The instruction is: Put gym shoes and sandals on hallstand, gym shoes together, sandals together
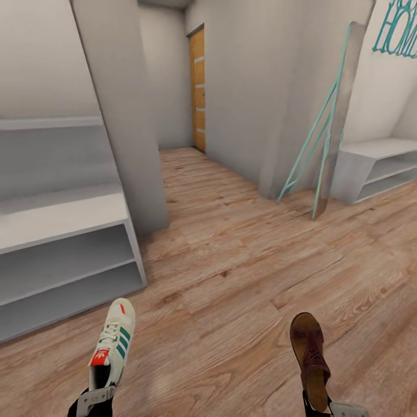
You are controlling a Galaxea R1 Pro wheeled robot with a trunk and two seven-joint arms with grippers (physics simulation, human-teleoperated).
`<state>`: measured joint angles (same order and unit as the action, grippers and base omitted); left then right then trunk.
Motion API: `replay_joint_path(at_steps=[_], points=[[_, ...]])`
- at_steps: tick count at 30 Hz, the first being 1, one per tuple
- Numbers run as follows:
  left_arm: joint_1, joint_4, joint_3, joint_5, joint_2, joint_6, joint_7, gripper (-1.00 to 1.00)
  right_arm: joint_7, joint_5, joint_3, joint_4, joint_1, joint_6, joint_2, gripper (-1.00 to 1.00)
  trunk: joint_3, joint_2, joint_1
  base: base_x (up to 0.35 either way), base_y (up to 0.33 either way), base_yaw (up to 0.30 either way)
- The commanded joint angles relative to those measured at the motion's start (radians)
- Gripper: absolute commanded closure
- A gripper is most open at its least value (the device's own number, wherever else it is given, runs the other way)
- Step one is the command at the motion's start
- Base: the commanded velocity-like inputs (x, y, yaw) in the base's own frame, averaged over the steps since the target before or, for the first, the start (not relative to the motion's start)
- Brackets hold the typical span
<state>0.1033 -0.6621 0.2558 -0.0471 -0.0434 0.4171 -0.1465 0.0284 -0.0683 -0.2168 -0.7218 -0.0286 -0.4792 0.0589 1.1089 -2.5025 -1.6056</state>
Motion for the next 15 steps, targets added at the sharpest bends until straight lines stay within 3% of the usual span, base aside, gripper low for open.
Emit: replay_joint_path(at_steps=[1, 15], points=[[0.001, 0.001, 0.003, -0.005, 0.000, 0.002, -0.010, 1.00, 0.005, -0.004, -0.004, 0.000, 0.000, -0.002, -0.001, 1.00, 0.000, 0.000, 0.000, -0.010, -0.006, 0.241], [0.001, 0.003, 0.003, -0.005, 0.000, 0.000, -0.010, 1.00, 0.006, -0.004, -0.004, 0.000, 0.000, -0.002, -0.001, 1.00, -0.013, 0.000, 0.000, -0.002, -0.001, 0.241]])
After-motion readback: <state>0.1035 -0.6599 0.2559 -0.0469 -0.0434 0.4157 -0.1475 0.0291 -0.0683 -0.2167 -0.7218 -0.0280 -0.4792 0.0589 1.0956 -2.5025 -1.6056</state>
